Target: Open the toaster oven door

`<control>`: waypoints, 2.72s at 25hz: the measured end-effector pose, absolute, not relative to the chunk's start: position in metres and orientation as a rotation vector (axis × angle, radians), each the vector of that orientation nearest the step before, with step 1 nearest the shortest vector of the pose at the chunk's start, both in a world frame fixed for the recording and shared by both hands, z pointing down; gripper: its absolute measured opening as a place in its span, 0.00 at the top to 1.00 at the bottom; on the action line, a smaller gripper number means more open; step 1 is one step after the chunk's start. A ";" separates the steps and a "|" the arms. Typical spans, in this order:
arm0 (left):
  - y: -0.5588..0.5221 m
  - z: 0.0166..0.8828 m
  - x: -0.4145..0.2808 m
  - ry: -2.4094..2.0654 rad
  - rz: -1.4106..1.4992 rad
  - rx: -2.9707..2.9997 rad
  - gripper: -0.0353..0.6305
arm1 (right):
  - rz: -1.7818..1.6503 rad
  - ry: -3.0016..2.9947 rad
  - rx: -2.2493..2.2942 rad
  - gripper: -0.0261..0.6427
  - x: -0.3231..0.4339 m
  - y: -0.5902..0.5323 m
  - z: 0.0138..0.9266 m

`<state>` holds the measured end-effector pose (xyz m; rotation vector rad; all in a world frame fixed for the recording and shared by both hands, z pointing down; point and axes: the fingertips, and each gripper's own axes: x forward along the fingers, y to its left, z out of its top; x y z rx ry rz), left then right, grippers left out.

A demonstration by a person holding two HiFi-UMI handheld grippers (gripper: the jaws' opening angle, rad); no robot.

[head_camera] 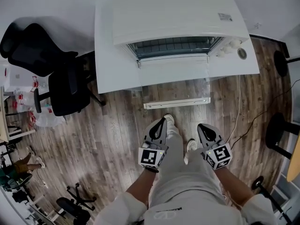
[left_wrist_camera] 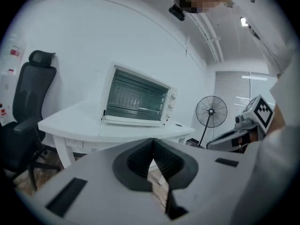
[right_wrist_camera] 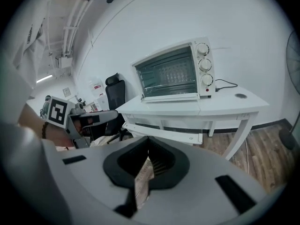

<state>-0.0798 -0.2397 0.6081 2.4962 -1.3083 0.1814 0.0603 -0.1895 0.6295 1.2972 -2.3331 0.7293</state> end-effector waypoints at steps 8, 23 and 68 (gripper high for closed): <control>-0.176 0.544 -0.059 -1.454 0.127 2.500 0.94 | 0.673 -2.391 1.389 0.94 0.129 -0.128 0.598; -0.009 0.446 0.024 -1.531 -0.013 2.540 0.94 | 0.588 -2.571 1.367 0.94 0.215 0.038 0.509; 0.241 0.400 -0.108 -1.399 -0.185 2.669 0.94 | 0.417 -2.577 1.449 0.94 0.054 0.274 0.456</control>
